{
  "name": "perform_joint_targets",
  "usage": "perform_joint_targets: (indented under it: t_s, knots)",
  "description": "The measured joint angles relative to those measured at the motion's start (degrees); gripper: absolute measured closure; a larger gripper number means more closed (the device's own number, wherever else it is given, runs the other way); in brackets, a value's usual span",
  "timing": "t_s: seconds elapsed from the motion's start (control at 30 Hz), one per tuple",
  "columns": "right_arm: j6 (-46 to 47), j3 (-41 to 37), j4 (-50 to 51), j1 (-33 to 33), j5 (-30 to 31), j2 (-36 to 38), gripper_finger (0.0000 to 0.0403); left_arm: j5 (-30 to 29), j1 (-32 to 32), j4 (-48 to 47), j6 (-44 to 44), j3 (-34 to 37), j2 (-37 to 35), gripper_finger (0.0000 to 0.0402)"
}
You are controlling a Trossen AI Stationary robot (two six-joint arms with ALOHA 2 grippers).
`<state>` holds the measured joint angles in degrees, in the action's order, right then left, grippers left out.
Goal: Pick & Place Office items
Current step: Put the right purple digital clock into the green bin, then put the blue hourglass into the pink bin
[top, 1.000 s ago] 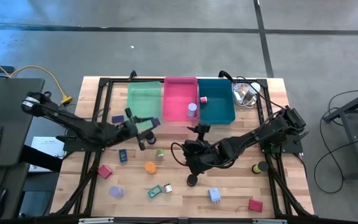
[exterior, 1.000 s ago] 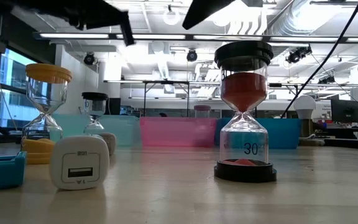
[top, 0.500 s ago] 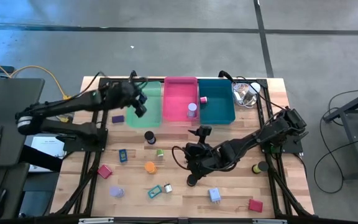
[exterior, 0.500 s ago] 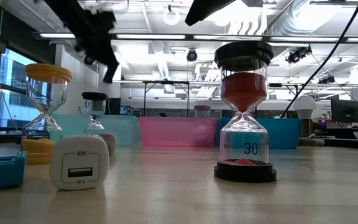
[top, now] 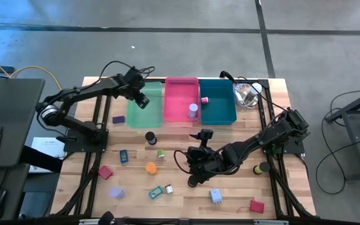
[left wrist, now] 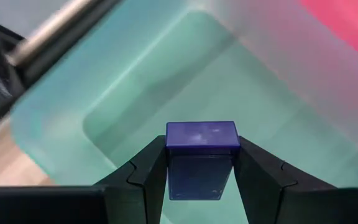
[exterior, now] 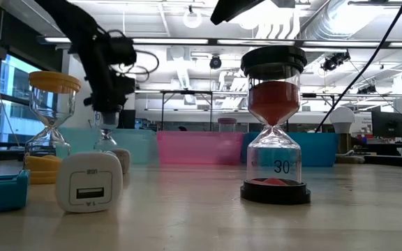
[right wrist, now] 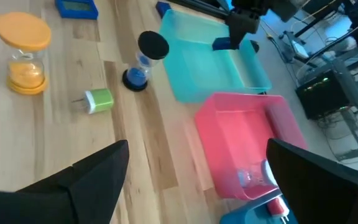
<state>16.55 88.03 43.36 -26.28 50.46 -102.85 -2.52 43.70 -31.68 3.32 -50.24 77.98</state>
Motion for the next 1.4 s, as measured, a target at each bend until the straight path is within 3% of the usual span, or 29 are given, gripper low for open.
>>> perform_joint_targets:
  t_s: [0.57, 0.83, 1.1, 1.2, 1.4]
  knots:
    - [0.2, 0.0, 0.4, 0.0, -2.7, 0.0, 0.0035, 0.8, 0.1, 0.4, 4.1, 0.0, 2.6, 0.0217]
    - [0.2, 0.0, 0.4, 0.0, -2.9, 0.0, 0.0035, 0.5, -0.3, -0.4, 0.5, -1.2, 1.6, 0.0216]
    - [0.4, 0.0, 1.3, 0.0, -2.9, 0.0, 0.0035, 1.0, -6.0, -12.8, -5.1, -8.5, -5.9, 0.0216]
    - [0.4, 0.0, 1.6, 0.1, -2.9, 0.0, 0.0035, 4.8, -9.9, -17.2, -6.6, -9.4, -10.1, 0.0216]
    - [0.2, 0.0, 2.2, 0.2, -2.5, 0.0, 0.0035, 18.0, -19.0, -22.9, -7.2, -9.4, -18.0, 0.0216]
